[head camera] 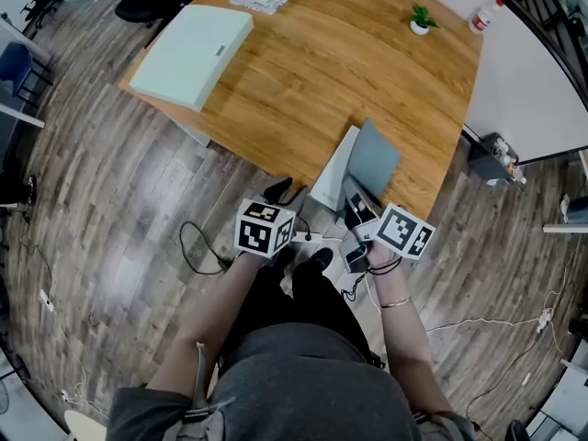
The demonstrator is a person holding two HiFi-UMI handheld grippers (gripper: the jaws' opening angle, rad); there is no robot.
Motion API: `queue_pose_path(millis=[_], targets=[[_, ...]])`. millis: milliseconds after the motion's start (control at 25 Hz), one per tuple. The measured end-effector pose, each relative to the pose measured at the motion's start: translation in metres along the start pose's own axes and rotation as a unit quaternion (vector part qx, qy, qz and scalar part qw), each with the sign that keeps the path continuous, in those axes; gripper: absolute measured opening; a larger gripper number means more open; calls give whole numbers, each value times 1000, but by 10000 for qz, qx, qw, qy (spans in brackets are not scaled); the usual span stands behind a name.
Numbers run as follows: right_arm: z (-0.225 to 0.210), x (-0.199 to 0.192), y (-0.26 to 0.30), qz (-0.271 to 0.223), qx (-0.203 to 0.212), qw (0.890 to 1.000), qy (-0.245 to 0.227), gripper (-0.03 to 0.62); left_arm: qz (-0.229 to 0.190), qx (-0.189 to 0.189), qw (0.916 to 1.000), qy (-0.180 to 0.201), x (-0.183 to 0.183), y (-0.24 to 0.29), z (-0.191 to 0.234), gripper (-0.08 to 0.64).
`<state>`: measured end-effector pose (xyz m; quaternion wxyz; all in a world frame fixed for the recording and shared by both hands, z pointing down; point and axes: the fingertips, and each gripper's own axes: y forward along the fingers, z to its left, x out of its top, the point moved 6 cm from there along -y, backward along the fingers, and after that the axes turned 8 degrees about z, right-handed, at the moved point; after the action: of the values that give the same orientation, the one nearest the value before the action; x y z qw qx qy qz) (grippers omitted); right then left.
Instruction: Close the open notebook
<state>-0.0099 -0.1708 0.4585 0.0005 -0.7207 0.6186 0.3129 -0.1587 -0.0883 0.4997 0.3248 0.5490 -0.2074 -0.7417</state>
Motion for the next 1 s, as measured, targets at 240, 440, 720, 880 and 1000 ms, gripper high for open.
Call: queue_pose_path(millis=[240,440,720,880,1000], targets=[[-2,-2,19,233,-132,9996,-108,23,-10,114,9999,-121,-4,-5,4,161],[-4,-4,35,445,-386,9975,-397,32,-14,172,9997,-169,-4,-6,8,161],[-5,-9,48,619,-758,9926,-717,50,-51,231,9995,-219,-5,-12,14,161],[-5,-10,54,665,-907,9901,-845,66,-39,236,9994,-255,-7,-14,19,161],[-7,-13,56,711,-1005,9880,-933,83,-46,235,9993,-281,-7,-15,21,161]])
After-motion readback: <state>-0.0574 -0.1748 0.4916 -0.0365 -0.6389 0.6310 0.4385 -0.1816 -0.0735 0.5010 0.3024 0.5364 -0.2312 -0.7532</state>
